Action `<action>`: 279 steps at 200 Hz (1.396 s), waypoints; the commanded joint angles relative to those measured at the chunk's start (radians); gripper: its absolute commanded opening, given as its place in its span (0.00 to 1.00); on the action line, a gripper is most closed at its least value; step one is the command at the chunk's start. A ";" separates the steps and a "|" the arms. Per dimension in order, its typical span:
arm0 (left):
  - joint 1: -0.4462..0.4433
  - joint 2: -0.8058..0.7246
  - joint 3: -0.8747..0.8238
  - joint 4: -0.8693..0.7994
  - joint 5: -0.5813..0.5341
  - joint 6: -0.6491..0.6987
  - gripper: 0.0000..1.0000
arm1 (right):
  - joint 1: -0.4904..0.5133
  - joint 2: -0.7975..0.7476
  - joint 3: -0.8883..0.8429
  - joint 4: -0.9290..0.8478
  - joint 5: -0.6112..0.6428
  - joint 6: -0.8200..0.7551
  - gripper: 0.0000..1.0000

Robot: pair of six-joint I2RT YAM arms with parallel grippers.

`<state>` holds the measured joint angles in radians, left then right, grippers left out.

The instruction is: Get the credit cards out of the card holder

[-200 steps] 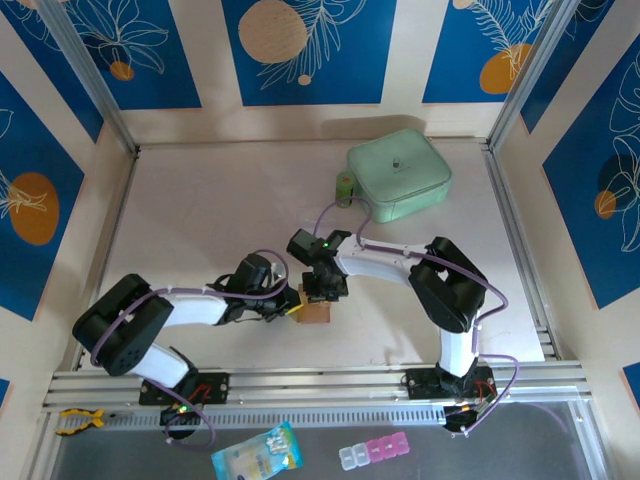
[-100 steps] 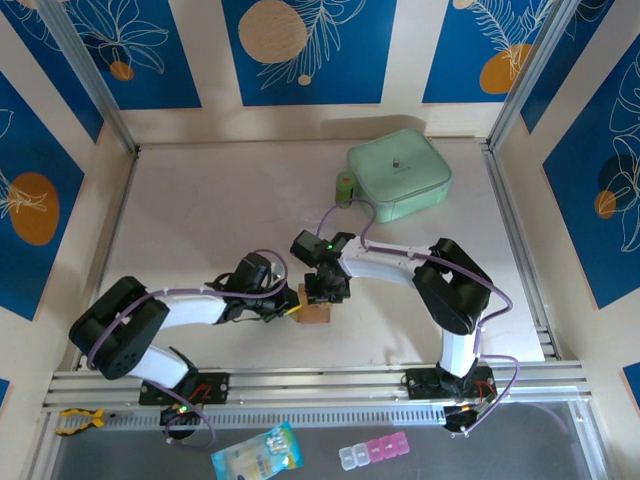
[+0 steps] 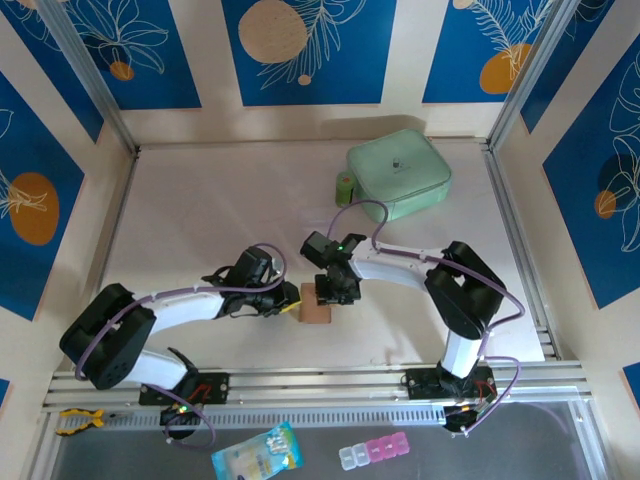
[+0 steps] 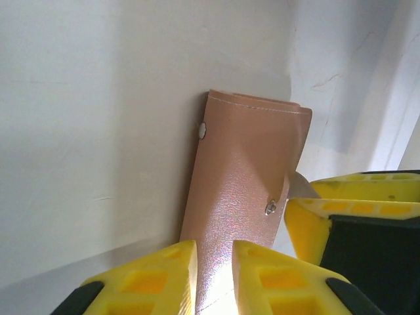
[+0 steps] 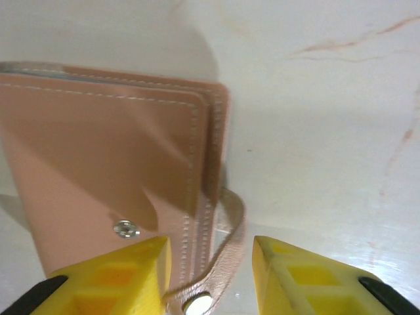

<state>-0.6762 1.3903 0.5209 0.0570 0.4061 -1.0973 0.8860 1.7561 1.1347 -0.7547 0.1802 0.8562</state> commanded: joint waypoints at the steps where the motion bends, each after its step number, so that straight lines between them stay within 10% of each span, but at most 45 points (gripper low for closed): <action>1: 0.011 -0.017 0.027 -0.055 -0.024 0.021 0.22 | -0.015 -0.051 -0.030 -0.029 0.013 -0.006 0.38; 279: 0.015 -0.043 0.064 -0.081 -0.057 0.042 0.20 | -0.119 -0.161 -0.198 0.186 -0.173 -0.038 0.06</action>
<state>-0.6762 1.3876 0.5579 -0.0166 0.3717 -1.0893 0.7723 1.6474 0.9352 -0.5373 0.0212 0.8200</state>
